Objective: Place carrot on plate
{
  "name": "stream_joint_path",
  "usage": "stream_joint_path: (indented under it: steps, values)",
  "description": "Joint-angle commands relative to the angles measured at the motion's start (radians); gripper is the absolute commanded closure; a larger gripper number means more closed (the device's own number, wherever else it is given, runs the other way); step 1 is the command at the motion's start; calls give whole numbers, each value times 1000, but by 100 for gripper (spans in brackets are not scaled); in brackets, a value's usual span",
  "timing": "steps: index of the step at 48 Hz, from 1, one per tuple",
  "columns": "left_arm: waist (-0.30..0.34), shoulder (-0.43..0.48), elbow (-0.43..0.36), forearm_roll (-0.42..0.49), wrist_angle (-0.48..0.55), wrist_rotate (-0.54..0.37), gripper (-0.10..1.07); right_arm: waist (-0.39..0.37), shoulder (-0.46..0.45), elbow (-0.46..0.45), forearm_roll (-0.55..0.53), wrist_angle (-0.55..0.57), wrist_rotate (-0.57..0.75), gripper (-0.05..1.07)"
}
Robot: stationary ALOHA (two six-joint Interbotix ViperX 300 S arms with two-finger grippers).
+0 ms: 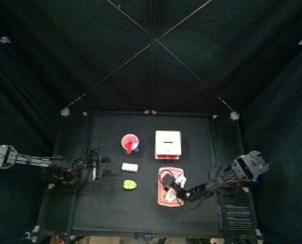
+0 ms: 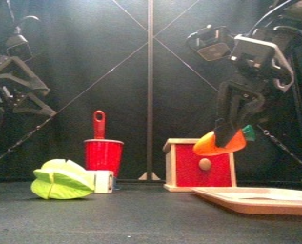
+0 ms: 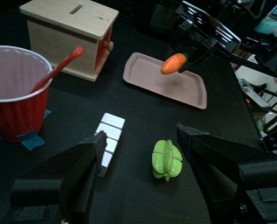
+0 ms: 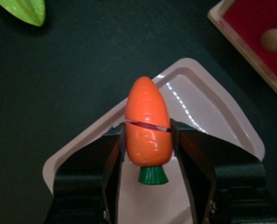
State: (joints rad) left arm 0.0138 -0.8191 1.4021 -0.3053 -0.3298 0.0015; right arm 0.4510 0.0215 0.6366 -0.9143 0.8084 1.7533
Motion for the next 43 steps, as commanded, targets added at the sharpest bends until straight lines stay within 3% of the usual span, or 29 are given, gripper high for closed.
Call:
stream_joint_path:
  steps: [1,13,35,43]
  values:
    - [-2,2,-12,-2,-5,0,0,23,-15,-2,-9,57,74,41]
    - [-2,2,-11,-3,-5,0,0,46,-6,40,5,120,218,41]
    - [-2,2,-11,-3,-5,0,0,31,28,58,9,48,207,40]
    - [-2,3,-11,-3,-5,0,0,31,29,58,8,48,209,32]
